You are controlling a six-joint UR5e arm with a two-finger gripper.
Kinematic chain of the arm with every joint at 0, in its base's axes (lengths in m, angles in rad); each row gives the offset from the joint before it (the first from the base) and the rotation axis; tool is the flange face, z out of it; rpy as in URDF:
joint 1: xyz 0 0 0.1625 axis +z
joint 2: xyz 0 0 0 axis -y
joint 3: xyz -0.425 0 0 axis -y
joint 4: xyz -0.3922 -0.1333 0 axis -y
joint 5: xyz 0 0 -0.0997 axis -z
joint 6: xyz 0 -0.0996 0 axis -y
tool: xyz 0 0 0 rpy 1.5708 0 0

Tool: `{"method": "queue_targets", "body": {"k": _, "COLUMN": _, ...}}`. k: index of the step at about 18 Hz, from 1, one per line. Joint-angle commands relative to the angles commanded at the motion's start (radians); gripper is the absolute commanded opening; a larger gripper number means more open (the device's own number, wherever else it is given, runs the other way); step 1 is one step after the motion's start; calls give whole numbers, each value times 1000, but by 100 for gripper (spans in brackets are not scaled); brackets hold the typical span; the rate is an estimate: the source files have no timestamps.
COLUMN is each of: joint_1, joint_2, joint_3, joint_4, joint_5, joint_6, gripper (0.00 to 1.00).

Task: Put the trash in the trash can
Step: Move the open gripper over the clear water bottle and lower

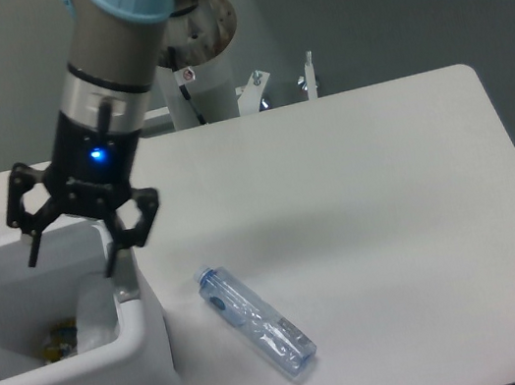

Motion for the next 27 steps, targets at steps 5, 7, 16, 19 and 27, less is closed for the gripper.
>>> {"method": "queue_targets", "body": {"k": 5, "joint_1": 49, "joint_2": -50, "joint_3": 15, "joint_4": 38, "joint_5": 118, "joint_6": -36, "gripper": 100}}
{"method": "queue_targets", "body": {"k": 7, "joint_1": 80, "joint_2": -80, "joint_3": 9, "joint_4": 38, "joint_5": 167, "joint_6": -37, "gripper": 100}}
{"method": "queue_targets", "body": {"k": 16, "joint_1": 114, "joint_2": -276, "joint_3": 0, "joint_4": 61, "joint_5": 245, "joint_6": -29, "gripper": 100}}
{"method": "queue_targets", "body": {"k": 19, "joint_1": 106, "joint_2": -348, "joint_3": 6, "joint_4": 112, "joint_5": 371, "joint_6": -39, "gripper": 100}}
{"method": "queue_targets", "body": {"k": 27, "joint_1": 71, "joint_2": -451, "joint_3": 57, "joint_4": 117, "joint_5": 382, "joint_6": -49, "gripper": 100}}
